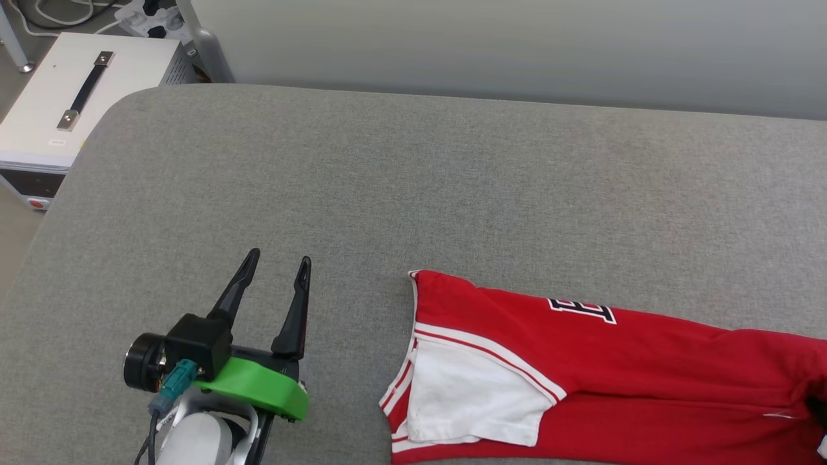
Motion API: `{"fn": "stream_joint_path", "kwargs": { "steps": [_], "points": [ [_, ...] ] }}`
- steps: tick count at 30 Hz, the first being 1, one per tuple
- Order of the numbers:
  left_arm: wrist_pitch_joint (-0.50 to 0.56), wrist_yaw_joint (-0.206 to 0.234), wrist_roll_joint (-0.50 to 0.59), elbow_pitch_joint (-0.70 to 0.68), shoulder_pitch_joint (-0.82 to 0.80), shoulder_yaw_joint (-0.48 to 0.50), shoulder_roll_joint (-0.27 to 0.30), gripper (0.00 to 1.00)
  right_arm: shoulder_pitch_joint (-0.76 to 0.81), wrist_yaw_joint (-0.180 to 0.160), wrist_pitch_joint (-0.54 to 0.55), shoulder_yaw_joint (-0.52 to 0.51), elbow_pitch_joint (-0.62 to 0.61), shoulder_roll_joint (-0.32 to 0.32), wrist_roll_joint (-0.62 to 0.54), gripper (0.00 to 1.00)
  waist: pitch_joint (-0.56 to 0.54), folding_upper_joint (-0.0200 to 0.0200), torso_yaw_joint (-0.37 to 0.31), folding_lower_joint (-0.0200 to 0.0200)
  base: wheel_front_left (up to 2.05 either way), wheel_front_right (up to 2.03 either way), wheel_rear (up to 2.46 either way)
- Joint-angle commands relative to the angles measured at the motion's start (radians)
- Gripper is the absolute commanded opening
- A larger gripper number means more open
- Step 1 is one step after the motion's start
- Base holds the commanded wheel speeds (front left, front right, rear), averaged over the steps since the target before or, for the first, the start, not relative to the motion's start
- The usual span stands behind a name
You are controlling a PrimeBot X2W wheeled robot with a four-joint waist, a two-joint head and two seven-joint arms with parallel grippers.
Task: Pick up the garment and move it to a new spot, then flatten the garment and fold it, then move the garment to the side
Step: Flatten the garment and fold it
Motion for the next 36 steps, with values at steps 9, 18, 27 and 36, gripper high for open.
{"fn": "stream_joint_path", "kwargs": {
  "steps": [9, 18, 27, 36],
  "points": [
    [-0.006, -0.003, -0.006, 0.01, 0.034, 0.002, -0.01, 1.0, 0.037, -0.002, -0.007, 0.022, -0.059, 0.024, 0.01, 0.0, -0.033, -0.0001, -0.008, 0.0, 0.0, 0.0, 0.0],
    [-0.006, -0.003, -0.01, 0.012, 0.056, 0.009, -0.015, 1.0, 0.127, -0.002, 0.063, 0.079, -0.236, 0.072, 0.037, 0.0, -0.06, -0.0001, -0.01, 0.0, 0.0, 0.0, 0.0],
    [-0.006, -0.003, -0.012, 0.013, 0.054, 0.009, -0.013, 1.0, 0.145, -0.002, 0.137, 0.192, -0.414, 0.177, 0.078, 0.0, -0.062, -0.0001, 0.005, 0.0, 0.0, 0.0, 0.0],
    [-0.006, -0.003, -0.017, 0.018, 0.054, 0.007, -0.012, 1.0, 0.099, -0.002, 0.134, 0.33, -0.482, 0.306, 0.154, 0.0, -0.069, -0.0001, 0.028, 0.0, 0.0, 0.0, 0.0]
  ]
}}
